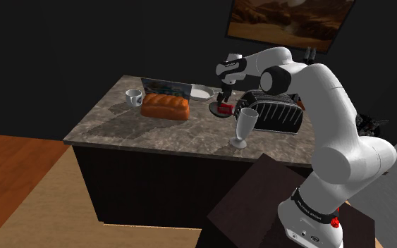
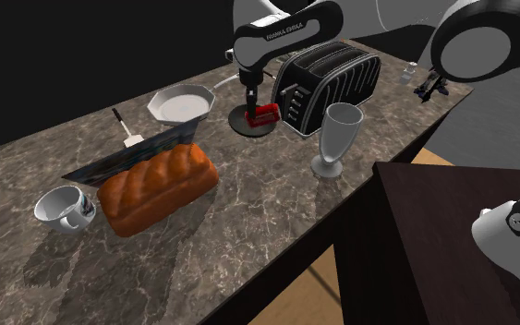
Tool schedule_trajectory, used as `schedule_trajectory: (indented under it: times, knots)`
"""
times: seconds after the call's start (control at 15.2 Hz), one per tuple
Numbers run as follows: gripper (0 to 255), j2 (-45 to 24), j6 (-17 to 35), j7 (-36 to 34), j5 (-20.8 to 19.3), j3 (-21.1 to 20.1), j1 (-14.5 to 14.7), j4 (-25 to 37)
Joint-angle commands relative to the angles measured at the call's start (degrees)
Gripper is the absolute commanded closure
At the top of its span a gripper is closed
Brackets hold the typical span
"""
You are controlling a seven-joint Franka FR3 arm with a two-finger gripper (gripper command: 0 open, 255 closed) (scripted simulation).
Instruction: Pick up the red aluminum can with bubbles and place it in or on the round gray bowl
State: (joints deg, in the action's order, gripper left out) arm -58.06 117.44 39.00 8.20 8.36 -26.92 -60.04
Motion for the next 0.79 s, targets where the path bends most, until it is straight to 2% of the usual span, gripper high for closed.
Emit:
schedule_trajectory:
  times: [0.0,0.26,0.73]
  knots:
    - [0,-0.02,-0.01,0.0,0.0,0.0,-0.01,0.03]
    - [0,3.69,-4.49,-0.17,-0.34,0.32,0.09,0.81]
    - [0,3.69,-4.49,-0.17,-0.34,0.32,0.09,0.81]
